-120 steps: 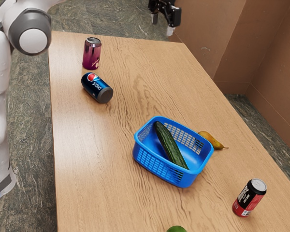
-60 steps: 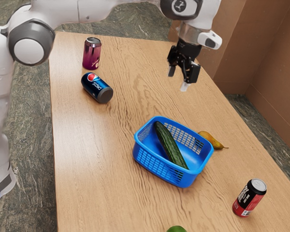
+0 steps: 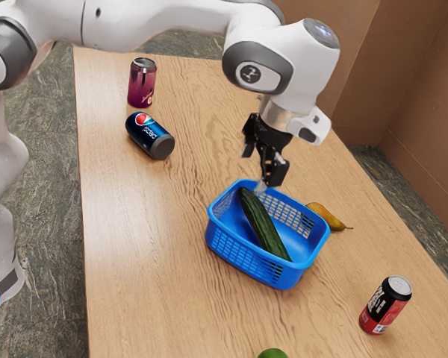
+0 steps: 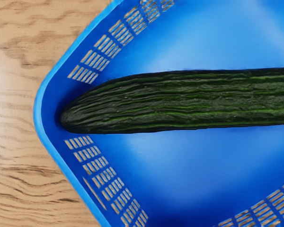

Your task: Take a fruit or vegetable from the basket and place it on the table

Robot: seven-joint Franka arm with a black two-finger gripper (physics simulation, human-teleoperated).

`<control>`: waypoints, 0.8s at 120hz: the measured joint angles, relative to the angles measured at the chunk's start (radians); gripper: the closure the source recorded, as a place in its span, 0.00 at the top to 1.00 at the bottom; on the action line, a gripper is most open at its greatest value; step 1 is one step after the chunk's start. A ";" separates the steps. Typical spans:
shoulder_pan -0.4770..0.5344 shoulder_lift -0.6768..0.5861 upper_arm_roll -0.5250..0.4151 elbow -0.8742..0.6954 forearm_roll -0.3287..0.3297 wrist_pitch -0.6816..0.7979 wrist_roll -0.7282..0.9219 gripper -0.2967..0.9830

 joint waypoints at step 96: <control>-0.125 0.067 0.138 -0.046 -0.075 0.082 1.037 0.77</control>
